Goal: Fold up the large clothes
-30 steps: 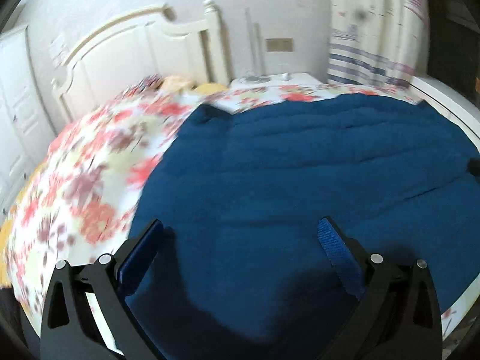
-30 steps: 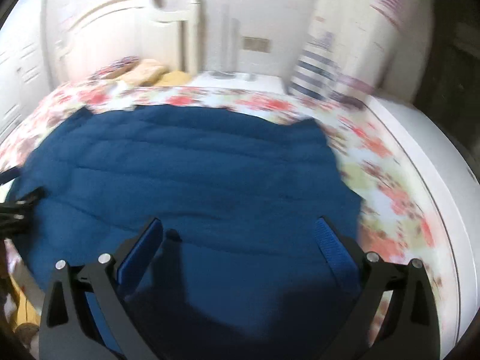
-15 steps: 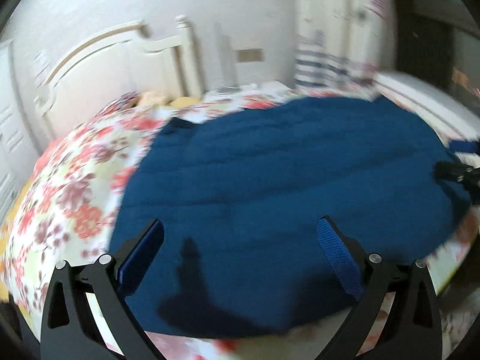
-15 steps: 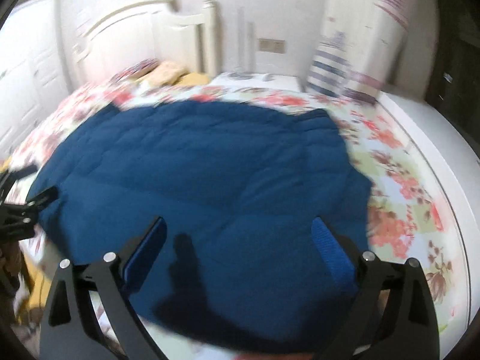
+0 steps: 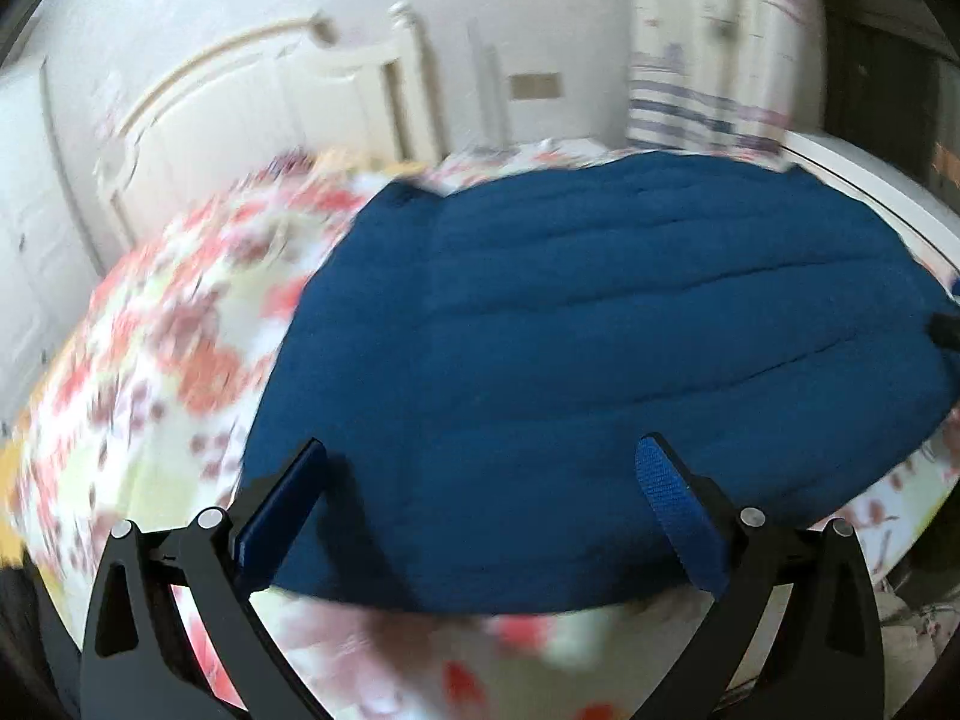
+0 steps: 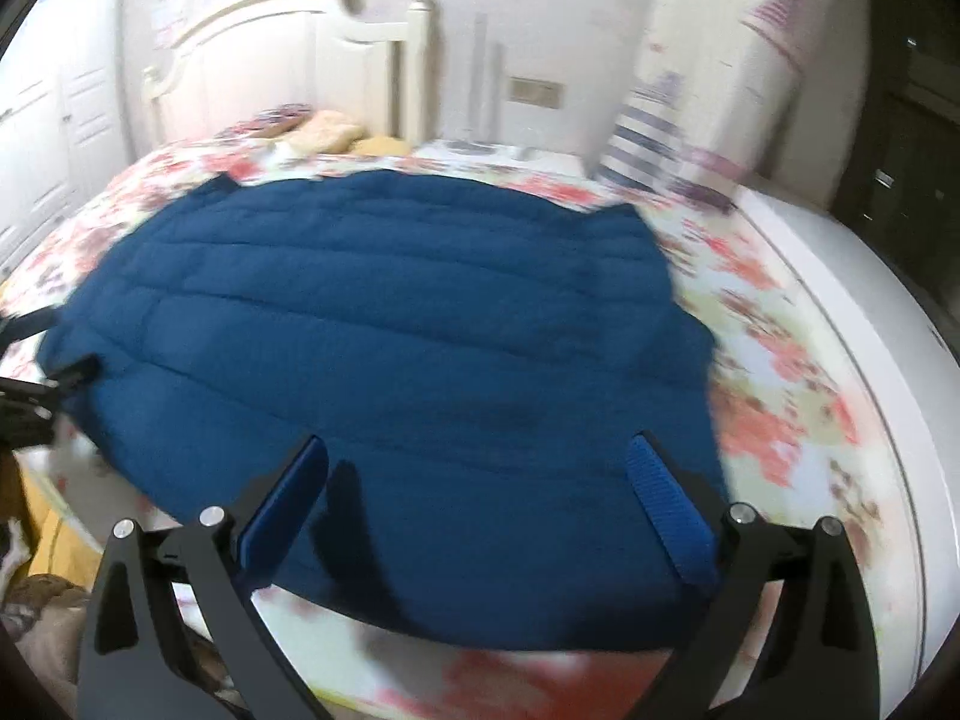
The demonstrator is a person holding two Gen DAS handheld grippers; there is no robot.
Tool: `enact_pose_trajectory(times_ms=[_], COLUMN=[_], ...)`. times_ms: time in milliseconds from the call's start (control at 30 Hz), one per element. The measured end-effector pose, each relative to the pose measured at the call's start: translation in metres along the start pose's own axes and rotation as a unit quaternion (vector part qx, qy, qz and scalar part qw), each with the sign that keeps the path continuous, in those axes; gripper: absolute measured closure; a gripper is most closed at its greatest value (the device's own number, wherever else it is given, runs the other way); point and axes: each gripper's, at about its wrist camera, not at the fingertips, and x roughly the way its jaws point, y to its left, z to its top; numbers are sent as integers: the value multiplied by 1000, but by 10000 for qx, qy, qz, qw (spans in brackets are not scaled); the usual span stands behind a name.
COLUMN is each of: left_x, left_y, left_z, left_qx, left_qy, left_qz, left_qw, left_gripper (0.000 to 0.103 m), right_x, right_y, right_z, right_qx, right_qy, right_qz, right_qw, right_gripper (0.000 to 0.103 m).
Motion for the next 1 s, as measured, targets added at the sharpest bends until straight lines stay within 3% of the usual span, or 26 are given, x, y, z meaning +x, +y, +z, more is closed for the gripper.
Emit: enact_pose_trajectory(times_ms=[100, 200, 333, 500, 600, 700, 833, 1000], left_x=[5, 8, 10, 16, 16, 16, 17, 16], left_y=[12, 7, 13, 12, 13, 13, 12, 12], left_z=[-7, -6, -8, -11, -12, -13, -14, -14], left_qx=[-145, -28, -76, -71, -49, -31, -32, -25], left_qy=[48, 93, 143, 125, 144, 137, 132, 140], left_qz=[-105, 19, -132, -192, -215, -232, -183, -177], left_qw=[9998, 10000, 9998, 9997, 9997, 9996, 9997, 9997], left_gripper=[4, 4, 4, 4, 4, 4, 4, 4], right_x=[11, 8, -2, 8, -10, -36, -44, -26], right_y=[-21, -16, -21, -29, -31, -37, -38, -40], right_z=[-18, -17, -21, -27, -26, -40, -72, -81], right_qx=[385, 302, 310, 425, 490, 741, 1079, 1338], right_qy=[27, 122, 38, 148, 138, -17, 393, 524], right_qz=[360, 191, 121, 301, 286, 693, 1339, 1443], right_qw=[9986, 9993, 9994, 9985, 9983, 9948, 9843, 9790], right_gripper=[3, 3, 4, 3, 5, 5, 7, 12])
